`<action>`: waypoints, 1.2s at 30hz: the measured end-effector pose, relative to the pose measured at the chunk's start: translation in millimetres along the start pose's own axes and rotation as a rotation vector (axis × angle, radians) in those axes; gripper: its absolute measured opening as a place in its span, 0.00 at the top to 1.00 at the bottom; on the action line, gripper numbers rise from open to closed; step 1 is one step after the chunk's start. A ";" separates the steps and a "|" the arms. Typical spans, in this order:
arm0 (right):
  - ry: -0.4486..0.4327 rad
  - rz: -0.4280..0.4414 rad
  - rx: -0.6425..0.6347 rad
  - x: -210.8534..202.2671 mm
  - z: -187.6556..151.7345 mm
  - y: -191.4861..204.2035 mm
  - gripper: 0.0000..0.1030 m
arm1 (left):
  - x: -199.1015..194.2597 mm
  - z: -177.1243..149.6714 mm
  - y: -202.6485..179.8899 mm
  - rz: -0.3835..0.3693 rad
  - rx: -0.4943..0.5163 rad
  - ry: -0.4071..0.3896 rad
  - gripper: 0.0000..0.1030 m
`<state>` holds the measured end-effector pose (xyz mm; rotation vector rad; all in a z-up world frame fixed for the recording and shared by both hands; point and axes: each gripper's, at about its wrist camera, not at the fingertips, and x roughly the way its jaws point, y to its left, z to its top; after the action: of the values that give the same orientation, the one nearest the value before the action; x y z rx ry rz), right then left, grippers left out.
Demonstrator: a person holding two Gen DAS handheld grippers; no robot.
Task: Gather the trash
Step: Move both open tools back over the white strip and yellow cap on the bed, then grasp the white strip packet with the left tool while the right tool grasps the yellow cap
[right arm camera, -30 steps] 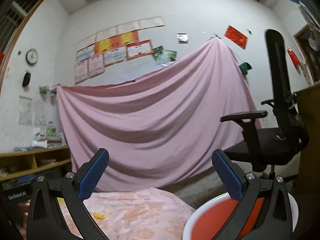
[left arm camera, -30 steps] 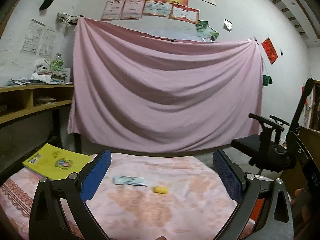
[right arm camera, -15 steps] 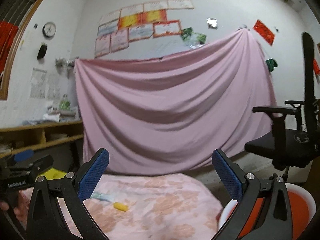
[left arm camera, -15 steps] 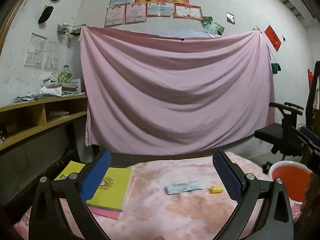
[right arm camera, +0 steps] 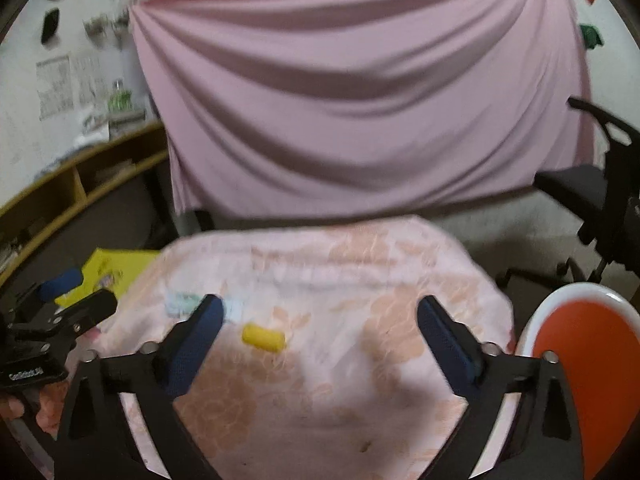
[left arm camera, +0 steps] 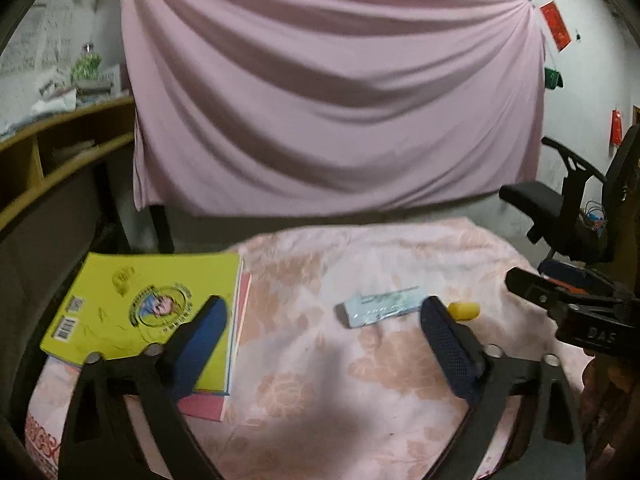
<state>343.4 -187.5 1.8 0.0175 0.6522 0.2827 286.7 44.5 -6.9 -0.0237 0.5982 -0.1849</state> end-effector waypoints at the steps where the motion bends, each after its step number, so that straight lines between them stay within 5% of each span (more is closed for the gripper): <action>1: 0.029 0.014 0.005 5.4 -0.7 1.3 0.20 | 5.3 -0.4 1.1 -0.003 -0.007 0.023 0.26; 4: 0.107 0.076 0.026 19.7 -5.9 3.6 0.26 | 20.7 0.4 8.2 -0.036 -0.041 0.076 0.38; 11: 0.186 0.124 0.018 36.0 -8.3 14.1 0.40 | 42.1 12.6 13.8 -0.086 -0.109 0.115 0.44; 16: 0.203 0.125 0.002 34.9 -8.6 10.5 0.71 | 58.3 17.4 3.6 -0.147 -0.080 0.180 0.51; 23: 0.202 0.123 -0.038 16.6 -15.6 -6.6 0.72 | 64.6 13.6 -17.7 -0.248 0.027 0.251 0.51; 36: 0.151 0.133 0.076 -26.2 -35.1 -53.4 0.71 | 63.8 9.8 -69.9 -0.184 0.244 0.306 0.59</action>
<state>316.0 -248.3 -16.0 0.1140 0.8136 0.3903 332.3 -36.1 -29.0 0.1897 0.8759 -0.4446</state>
